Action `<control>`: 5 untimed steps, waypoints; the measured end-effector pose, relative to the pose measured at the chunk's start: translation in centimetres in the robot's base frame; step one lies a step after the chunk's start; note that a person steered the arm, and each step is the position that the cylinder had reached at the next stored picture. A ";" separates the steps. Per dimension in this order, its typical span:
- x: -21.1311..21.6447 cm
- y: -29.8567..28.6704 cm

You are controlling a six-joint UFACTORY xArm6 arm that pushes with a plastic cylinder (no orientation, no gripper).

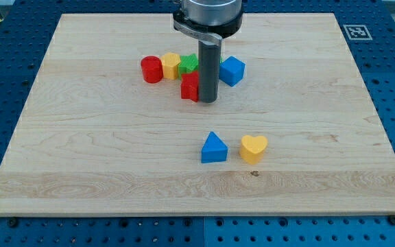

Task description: Move the blue triangle closer to the red star

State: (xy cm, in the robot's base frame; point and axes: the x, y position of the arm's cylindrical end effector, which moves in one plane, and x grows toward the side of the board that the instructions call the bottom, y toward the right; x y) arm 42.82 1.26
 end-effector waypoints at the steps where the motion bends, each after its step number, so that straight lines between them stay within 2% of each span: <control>1: 0.0 0.0; 3: 5.2 4.1; 4: 6.3 4.2; 5: 6.7 7.7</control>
State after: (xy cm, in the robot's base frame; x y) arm 49.56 8.92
